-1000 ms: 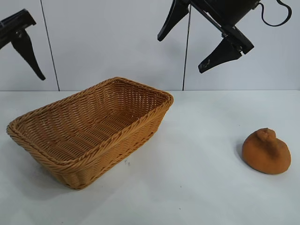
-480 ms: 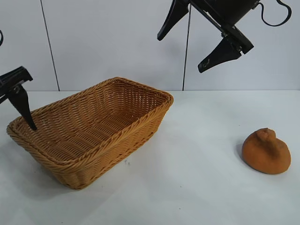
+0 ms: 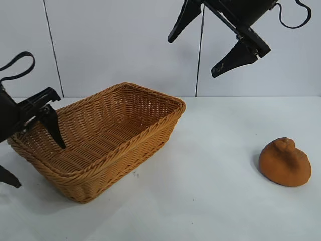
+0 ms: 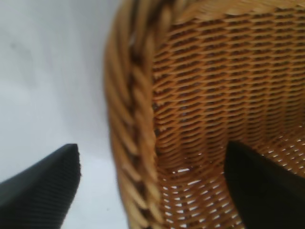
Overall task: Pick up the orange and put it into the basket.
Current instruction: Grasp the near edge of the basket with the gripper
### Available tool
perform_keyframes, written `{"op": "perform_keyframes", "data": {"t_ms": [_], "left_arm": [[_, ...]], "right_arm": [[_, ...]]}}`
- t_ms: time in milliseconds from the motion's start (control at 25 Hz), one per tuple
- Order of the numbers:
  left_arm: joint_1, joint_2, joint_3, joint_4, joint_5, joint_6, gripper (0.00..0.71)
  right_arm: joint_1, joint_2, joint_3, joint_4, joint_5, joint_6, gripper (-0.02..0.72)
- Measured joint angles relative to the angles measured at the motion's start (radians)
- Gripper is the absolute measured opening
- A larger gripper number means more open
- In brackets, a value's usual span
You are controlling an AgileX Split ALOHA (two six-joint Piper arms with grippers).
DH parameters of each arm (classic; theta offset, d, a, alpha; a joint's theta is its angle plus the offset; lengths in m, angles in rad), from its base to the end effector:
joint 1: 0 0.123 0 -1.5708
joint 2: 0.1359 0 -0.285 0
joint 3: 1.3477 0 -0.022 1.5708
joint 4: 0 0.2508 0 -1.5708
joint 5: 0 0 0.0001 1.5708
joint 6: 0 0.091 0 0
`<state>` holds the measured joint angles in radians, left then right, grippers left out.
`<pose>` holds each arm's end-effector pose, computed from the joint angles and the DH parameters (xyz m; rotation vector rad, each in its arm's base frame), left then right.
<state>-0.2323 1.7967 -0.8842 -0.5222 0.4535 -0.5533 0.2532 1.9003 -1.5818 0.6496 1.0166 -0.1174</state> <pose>0.3041 -0.0924 0.1366 -1.0900 2.7298 -0.5654 0.3847 0.1479 0.2706 -0.1518 2.7336 0.8837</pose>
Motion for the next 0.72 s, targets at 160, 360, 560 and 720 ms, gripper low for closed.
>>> {"op": "perform_keyframes", "data": {"t_ms": [160,360,560,720], "left_arm": [[-0.005,0.069,-0.006,0.000,0.001,0.001,0.530],[-0.005,0.073,-0.011,-0.012,0.009,-0.003,0.132],[0.020,0.047,-0.030,-0.004,0.083,0.020,0.085],[0.065,0.044,-0.141,0.018,0.195,0.174,0.085]], "right_arm": [[0.000,0.000,0.000,0.000,0.000,0.000,0.694],[0.000,0.000,0.000,0.000,0.008,0.000,0.694],[0.000,0.000,0.000,0.001,0.014,0.000,0.694],[0.000,0.000,0.000,0.001,0.025,0.000,0.694]]}}
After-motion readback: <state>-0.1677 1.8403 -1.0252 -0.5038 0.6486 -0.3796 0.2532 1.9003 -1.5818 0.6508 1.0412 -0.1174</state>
